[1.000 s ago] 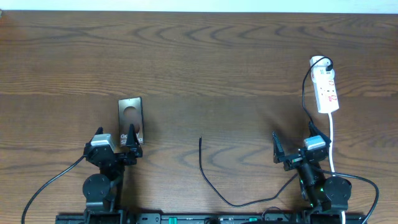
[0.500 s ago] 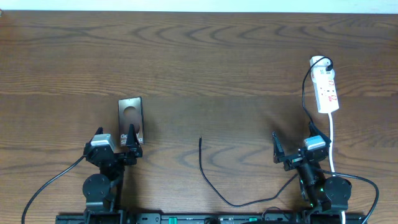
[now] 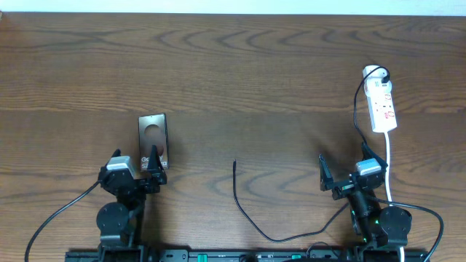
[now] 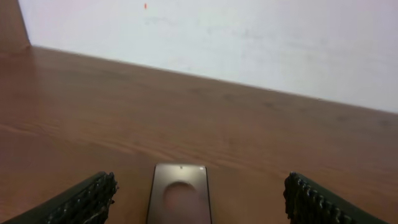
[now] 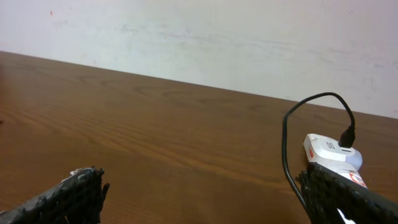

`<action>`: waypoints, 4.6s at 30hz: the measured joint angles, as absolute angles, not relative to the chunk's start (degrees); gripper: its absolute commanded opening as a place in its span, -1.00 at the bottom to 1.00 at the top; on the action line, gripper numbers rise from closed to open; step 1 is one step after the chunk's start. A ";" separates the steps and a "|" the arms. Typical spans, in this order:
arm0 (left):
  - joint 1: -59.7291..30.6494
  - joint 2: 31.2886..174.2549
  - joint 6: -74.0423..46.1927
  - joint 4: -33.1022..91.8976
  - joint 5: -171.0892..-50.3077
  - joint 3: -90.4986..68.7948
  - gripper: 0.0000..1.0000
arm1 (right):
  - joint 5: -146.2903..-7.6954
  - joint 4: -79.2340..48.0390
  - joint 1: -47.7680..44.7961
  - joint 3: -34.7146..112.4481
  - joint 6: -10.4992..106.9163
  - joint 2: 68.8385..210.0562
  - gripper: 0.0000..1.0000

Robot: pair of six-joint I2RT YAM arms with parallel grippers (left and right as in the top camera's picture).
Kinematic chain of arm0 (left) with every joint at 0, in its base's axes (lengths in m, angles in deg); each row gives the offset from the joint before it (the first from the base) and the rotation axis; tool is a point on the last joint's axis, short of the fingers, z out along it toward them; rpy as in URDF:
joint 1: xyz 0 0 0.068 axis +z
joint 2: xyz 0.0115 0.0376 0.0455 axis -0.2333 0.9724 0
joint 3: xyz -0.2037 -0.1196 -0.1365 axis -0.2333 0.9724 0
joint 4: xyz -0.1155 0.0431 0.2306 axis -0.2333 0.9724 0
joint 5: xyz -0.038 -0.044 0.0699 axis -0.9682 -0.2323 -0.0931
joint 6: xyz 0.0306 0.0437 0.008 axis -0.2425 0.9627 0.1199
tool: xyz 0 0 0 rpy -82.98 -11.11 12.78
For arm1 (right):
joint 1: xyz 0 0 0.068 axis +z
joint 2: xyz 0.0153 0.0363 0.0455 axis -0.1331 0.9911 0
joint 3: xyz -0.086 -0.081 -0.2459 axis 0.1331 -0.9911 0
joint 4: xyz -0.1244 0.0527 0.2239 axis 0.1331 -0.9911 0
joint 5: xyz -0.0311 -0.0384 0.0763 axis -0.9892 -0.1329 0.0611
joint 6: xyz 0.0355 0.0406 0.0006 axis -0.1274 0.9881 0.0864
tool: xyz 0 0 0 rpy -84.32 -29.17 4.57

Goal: Plug charger to phone and switch on socket
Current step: 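Move the left gripper forward and down over the silver phone, then lower the left gripper and close it on the phone's bottom edge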

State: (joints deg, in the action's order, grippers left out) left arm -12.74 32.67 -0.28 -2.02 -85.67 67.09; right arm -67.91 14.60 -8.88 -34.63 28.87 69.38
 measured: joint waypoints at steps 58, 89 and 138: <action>-12.74 125.91 4.36 48.84 -87.05 -3.33 0.95 | -68.00 14.51 -8.88 -34.63 28.87 69.41 0.99; -12.74 132.99 4.36 45.19 -87.05 0.97 0.96 | -67.98 14.51 -8.88 -34.63 28.87 69.41 0.98; -12.74 139.85 4.36 37.65 -84.43 0.97 0.96 | -67.98 14.51 -8.88 -34.63 28.87 69.41 0.99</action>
State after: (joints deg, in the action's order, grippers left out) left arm -12.74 139.85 4.36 37.65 -84.43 0.97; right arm -67.98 14.51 -8.88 -34.63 28.87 69.41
